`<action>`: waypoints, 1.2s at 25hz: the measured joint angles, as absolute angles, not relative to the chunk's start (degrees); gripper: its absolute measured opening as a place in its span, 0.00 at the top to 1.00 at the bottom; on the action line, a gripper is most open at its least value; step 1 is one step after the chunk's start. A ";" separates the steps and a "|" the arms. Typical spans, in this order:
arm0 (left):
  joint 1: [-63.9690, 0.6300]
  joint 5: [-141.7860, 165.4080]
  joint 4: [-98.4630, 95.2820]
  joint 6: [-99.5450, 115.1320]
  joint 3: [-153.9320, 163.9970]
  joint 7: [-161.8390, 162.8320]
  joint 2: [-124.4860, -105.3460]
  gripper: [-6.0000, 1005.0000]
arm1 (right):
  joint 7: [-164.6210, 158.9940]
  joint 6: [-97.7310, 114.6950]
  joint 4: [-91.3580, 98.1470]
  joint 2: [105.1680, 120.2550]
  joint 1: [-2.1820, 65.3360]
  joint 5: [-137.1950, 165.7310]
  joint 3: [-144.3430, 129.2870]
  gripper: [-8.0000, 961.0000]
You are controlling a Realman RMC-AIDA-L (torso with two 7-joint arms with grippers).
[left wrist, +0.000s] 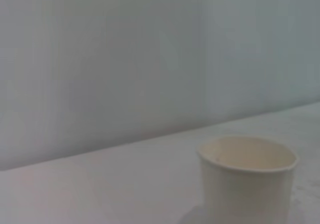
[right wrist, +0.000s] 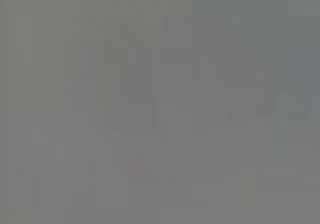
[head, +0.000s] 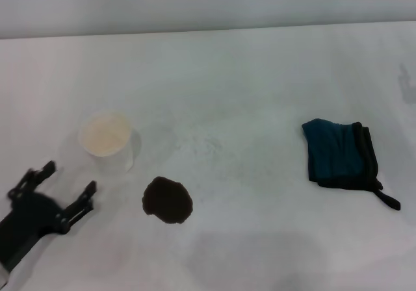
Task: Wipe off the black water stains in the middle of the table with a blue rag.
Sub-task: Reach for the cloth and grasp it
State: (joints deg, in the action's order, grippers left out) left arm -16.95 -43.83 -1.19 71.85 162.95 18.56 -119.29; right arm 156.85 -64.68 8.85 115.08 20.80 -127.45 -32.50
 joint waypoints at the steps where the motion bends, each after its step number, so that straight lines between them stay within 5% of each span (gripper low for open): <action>1: -15.96 -44.60 -1.35 72.62 162.95 17.80 -119.26 0.13 | 157.27 -65.61 8.87 115.08 20.61 -127.44 -32.85 0.56; 7: -11.45 -49.99 -1.85 75.00 162.95 14.17 -119.31 0.13 | 151.45 -65.47 9.92 115.07 20.36 -127.19 -35.05 0.56; 14: -13.10 -54.96 -1.39 75.32 162.95 13.27 -119.00 0.13 | 107.61 -53.65 24.55 114.20 19.00 -117.43 -44.45 0.56; 16: -14.25 -56.96 -1.29 75.33 162.96 13.35 -118.86 0.13 | 92.96 -52.10 29.81 112.70 18.96 -110.12 -47.03 0.56; 21: -17.81 -59.03 0.41 75.44 162.86 13.76 -118.61 0.13 | 55.99 -57.02 40.47 105.52 22.82 -84.45 -53.36 0.56; 24: -19.17 -59.06 1.59 75.47 162.86 13.89 -118.66 0.13 | 41.25 -65.03 45.36 103.07 27.10 -69.07 -54.46 0.56; 27: -20.13 -59.07 1.97 75.50 162.86 13.92 -118.57 0.13 | 31.32 -73.92 53.78 103.42 29.61 -56.36 -54.33 0.56; 30: -21.31 -59.10 2.60 75.52 162.86 14.01 -118.56 0.13 | 23.40 -82.80 64.75 106.31 32.05 -41.01 -54.89 0.56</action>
